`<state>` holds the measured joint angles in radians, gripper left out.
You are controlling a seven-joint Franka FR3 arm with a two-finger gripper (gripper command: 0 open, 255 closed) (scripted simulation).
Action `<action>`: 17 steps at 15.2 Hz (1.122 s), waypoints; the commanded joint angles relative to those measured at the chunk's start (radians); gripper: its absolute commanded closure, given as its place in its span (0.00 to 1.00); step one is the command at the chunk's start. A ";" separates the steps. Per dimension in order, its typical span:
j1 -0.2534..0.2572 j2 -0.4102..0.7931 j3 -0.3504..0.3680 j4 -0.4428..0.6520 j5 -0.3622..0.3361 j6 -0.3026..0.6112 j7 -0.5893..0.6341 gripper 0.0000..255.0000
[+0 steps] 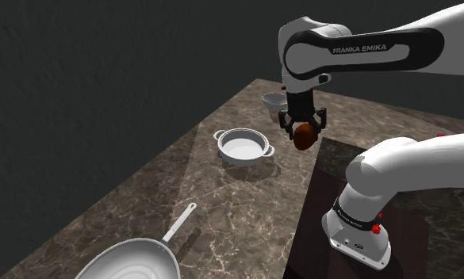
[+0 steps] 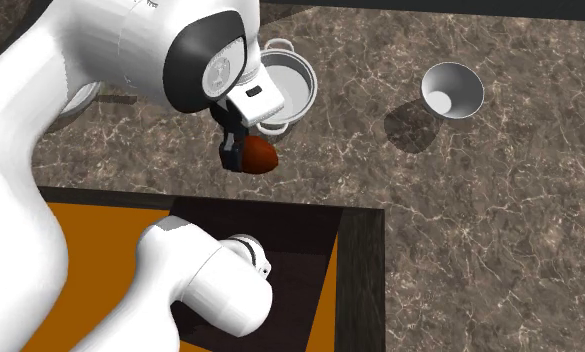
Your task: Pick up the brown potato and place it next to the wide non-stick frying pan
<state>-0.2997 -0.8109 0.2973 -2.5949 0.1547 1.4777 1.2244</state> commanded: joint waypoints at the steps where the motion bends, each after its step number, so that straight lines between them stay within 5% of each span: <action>1: 0.026 -0.017 0.036 0.006 0.045 -0.021 0.044 1.00; 10: 0.132 -0.028 0.232 0.061 0.261 -0.052 0.268 1.00; 17: 0.167 0.035 0.400 0.164 0.402 -0.035 0.444 1.00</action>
<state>-0.1350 -0.7885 0.6729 -2.4503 0.5381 1.4402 1.6417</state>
